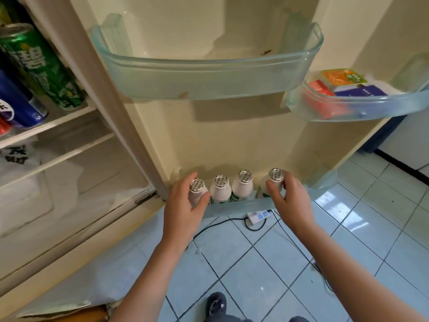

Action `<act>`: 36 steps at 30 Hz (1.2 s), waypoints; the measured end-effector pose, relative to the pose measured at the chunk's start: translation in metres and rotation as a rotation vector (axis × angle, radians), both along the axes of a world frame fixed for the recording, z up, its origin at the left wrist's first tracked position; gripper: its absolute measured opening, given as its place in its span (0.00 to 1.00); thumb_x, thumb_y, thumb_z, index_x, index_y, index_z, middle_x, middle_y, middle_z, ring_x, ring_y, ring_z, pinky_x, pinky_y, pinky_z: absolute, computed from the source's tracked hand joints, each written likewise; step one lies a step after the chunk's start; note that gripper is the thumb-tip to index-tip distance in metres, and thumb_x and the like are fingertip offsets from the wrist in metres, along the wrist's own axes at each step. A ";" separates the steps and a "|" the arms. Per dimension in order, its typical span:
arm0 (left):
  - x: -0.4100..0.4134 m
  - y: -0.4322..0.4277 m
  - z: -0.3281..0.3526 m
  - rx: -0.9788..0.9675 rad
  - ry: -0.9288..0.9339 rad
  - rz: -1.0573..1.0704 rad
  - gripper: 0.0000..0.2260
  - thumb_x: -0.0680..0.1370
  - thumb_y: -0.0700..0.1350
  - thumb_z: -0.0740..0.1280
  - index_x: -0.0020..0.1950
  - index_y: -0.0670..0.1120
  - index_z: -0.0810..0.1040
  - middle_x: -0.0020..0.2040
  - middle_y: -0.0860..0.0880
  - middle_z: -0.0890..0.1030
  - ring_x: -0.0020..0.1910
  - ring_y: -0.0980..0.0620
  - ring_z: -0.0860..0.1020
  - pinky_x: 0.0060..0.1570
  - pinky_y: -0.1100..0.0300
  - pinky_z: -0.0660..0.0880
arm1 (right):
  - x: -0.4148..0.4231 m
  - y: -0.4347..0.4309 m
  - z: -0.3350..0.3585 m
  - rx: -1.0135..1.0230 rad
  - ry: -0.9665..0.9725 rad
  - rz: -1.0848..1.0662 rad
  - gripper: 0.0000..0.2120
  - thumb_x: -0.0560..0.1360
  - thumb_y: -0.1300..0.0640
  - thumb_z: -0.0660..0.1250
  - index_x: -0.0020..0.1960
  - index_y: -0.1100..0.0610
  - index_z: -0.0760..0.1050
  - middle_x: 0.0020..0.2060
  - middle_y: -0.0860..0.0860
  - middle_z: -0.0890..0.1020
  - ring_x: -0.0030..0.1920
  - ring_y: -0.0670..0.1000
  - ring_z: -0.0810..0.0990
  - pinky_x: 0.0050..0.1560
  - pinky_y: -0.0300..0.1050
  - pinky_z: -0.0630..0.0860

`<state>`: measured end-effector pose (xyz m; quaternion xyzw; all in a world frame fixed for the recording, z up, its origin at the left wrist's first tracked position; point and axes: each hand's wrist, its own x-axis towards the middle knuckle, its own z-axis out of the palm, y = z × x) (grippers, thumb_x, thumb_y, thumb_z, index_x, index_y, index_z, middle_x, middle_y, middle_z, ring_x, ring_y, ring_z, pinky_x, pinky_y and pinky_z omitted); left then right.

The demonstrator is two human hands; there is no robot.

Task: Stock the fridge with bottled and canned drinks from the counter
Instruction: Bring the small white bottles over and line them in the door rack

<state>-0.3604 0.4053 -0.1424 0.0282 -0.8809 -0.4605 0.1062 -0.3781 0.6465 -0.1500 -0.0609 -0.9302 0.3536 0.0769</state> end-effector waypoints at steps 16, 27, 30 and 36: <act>0.055 0.084 -0.063 -0.082 -0.046 -0.514 0.11 0.77 0.44 0.63 0.58 0.45 0.76 0.54 0.56 0.74 0.55 0.56 0.72 0.59 0.65 0.67 | 0.172 0.063 -0.061 0.062 -0.101 -0.355 0.14 0.75 0.63 0.67 0.60 0.61 0.74 0.59 0.54 0.76 0.57 0.56 0.77 0.53 0.47 0.73; 0.121 0.191 -0.164 -0.484 -0.817 -1.021 0.12 0.79 0.47 0.64 0.60 0.44 0.76 0.58 0.47 0.80 0.51 0.53 0.76 0.52 0.63 0.70 | 0.421 0.115 -0.134 -0.242 -0.772 -0.960 0.11 0.77 0.56 0.63 0.58 0.56 0.76 0.54 0.51 0.81 0.50 0.51 0.80 0.51 0.44 0.72; 0.157 0.222 -0.178 -0.670 -0.903 -1.112 0.13 0.80 0.47 0.63 0.61 0.44 0.75 0.60 0.47 0.78 0.59 0.49 0.76 0.56 0.62 0.68 | 0.493 0.120 -0.145 -0.308 -0.877 -1.093 0.12 0.78 0.55 0.61 0.59 0.54 0.76 0.55 0.50 0.81 0.54 0.52 0.79 0.51 0.41 0.71; 0.245 0.316 -0.192 -1.055 -0.896 -1.381 0.09 0.79 0.48 0.61 0.38 0.51 0.69 0.44 0.48 0.76 0.43 0.51 0.74 0.49 0.58 0.72 | 0.622 0.139 -0.160 -0.500 -1.004 -1.215 0.12 0.77 0.54 0.59 0.59 0.52 0.75 0.56 0.49 0.81 0.57 0.51 0.77 0.51 0.40 0.70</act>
